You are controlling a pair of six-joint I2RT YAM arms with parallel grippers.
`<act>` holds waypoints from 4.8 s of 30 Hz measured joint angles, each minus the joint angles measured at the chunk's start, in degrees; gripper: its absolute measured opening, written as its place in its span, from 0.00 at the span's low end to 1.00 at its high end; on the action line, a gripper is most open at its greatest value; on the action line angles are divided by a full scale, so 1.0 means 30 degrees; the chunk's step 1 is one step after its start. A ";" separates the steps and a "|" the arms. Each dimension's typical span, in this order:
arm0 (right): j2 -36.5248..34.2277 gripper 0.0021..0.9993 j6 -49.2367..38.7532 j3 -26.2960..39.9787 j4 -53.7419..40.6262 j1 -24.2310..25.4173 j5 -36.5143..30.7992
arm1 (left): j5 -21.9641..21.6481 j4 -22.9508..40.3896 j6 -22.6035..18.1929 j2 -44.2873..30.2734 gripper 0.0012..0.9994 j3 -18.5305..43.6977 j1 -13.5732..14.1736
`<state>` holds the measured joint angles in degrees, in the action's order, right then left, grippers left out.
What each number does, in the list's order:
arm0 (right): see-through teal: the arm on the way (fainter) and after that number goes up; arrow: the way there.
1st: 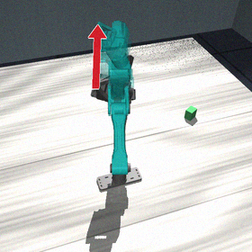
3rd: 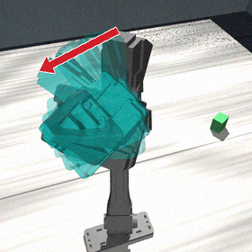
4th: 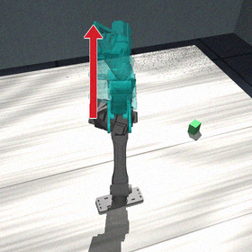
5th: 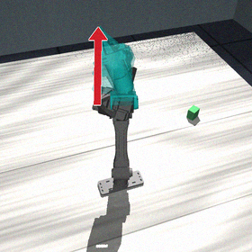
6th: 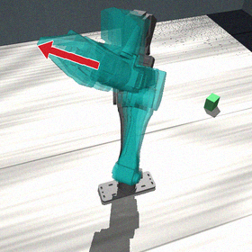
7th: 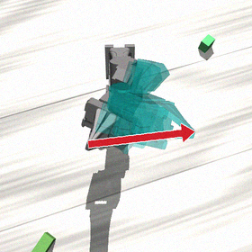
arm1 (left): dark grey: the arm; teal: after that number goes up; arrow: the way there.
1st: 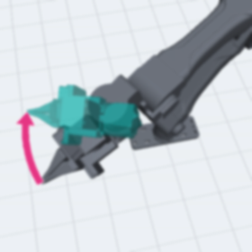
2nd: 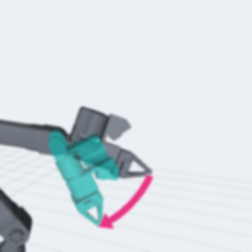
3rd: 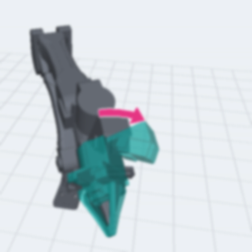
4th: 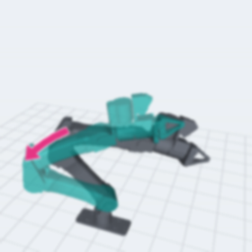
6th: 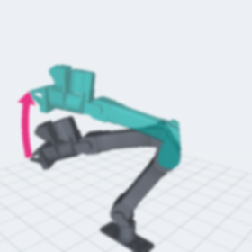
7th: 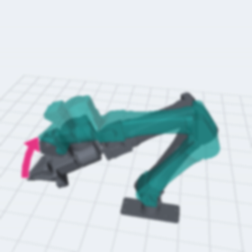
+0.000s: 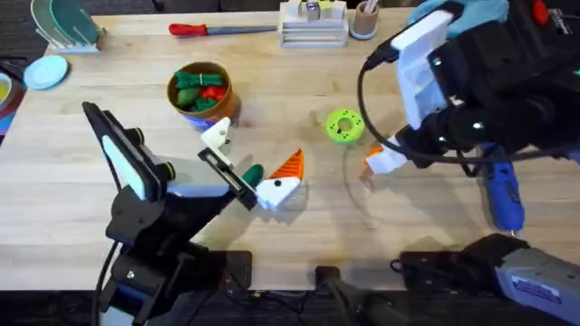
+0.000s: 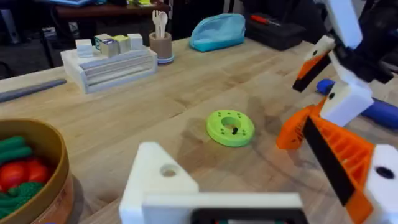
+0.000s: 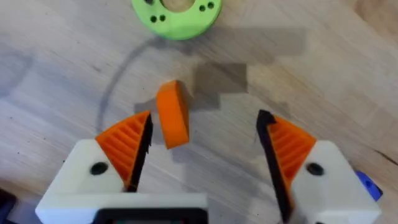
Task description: Pick up the gripper from the table and insert it into the empty holder that is missing its gripper. Then pick up a screw, insert it into the mounting hole, and use the screwdriver to tighten it. Finally, clean up the table by picking up the vegetable and placing it into the bucket.
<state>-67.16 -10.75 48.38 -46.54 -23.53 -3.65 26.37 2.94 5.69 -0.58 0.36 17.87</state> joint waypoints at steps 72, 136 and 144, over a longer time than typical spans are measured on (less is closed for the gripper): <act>-0.9032 0.01 1.4011 0.2980 1.3503 -0.1216 2.4382 | 0.0207 0.0000 0.0007 0.0000 0.99 0.0000 0.0000; -1.1028 0.60 1.8450 0.2994 1.8590 -0.3388 2.3281 | 0.2616 0.0030 0.1493 -0.0030 0.99 0.0000 0.0022; -1.1028 0.95 1.8216 0.2994 1.8736 -0.3189 2.2959 | 0.2608 0.0031 0.1566 -0.0029 0.99 0.0000 0.0022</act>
<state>-100.25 43.90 57.36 9.67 -33.10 65.23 34.20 3.03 10.39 -0.67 0.36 17.93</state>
